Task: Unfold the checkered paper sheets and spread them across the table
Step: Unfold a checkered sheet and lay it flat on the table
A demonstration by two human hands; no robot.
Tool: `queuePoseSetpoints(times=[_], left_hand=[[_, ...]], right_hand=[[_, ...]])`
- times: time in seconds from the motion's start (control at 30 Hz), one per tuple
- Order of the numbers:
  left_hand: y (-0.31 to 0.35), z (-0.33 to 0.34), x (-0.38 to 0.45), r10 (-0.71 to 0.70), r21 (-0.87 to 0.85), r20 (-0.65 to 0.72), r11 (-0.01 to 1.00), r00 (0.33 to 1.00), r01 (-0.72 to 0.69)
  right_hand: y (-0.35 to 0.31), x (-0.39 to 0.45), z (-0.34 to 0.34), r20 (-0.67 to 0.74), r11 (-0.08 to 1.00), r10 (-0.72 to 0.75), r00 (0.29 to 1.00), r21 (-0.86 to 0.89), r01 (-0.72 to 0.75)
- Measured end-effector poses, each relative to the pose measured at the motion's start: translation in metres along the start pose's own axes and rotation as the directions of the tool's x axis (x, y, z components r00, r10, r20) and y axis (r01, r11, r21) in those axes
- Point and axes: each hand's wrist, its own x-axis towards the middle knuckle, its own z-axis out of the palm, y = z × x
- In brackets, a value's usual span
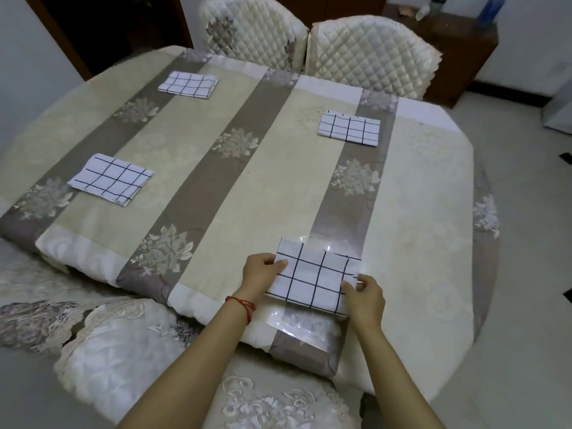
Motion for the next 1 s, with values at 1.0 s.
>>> queuePoseSetpoints(times=[1.0], left_hand=[[0.106, 0.017, -0.145, 0.735, 0.084, -0.049, 0.678, 0.676, -0.731]], right_hand=[[-0.091, -0.067, -0.111, 0.065, 0.490, -0.868, 0.492, -0.041, 0.871]])
